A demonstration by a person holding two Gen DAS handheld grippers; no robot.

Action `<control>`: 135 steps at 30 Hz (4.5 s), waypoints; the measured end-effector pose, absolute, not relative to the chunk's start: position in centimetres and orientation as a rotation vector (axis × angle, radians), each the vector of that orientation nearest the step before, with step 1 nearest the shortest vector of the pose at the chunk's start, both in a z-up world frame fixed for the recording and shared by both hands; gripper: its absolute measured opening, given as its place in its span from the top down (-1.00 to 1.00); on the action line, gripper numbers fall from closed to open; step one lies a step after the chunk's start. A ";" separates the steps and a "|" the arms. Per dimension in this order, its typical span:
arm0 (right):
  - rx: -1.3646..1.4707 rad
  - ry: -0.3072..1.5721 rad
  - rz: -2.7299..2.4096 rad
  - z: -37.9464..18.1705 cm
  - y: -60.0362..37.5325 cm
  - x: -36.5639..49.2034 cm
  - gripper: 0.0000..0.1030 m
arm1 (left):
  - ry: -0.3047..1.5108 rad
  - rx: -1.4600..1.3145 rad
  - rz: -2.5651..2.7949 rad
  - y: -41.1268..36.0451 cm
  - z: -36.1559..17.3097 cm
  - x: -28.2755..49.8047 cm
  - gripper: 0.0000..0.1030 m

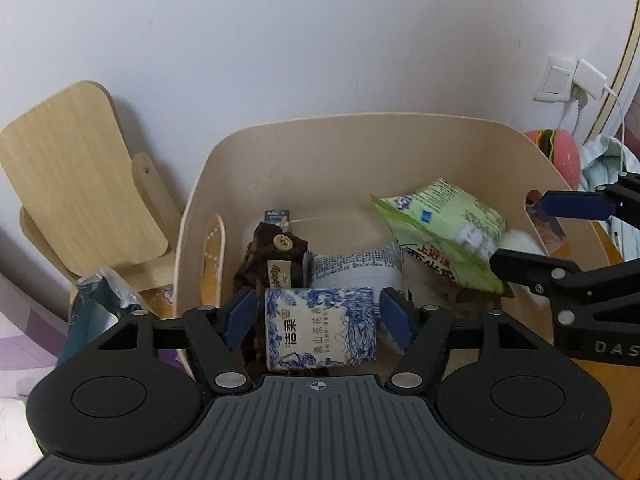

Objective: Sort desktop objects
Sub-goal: 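Carry both tissue packs over the beige basket and open both tools to drop them, then grasp the white Hello Kitty plush with the left tool while the right tool grasps the small black box, then carry the plush and black box into the beige basket and release both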

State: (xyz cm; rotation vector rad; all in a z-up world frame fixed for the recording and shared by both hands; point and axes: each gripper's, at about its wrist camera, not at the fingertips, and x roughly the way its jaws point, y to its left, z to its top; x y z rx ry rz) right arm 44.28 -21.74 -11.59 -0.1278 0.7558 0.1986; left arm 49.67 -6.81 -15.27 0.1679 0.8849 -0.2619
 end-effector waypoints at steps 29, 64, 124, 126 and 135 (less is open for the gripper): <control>-0.111 0.820 0.207 -14.8 -26.1 31.7 -0.75 | 0.824 0.447 -0.530 -1.9 -17.6 41.1 -0.52; -0.100 1.015 0.280 -21.4 -22.3 32.8 0.44 | 1.055 0.359 -0.660 -2.9 -24.2 44.5 -0.08; -0.056 0.651 0.232 -4.7 -23.7 34.8 0.43 | 0.696 -0.018 -0.477 0.5 -6.4 45.2 -0.05; -0.055 0.650 0.231 -4.6 -23.5 35.6 0.43 | 0.698 -0.015 -0.473 0.0 -6.6 45.7 -0.05; -0.051 0.675 0.211 -5.4 -22.7 39.1 0.43 | 0.727 -0.020 -0.442 -2.2 -8.4 47.9 -0.05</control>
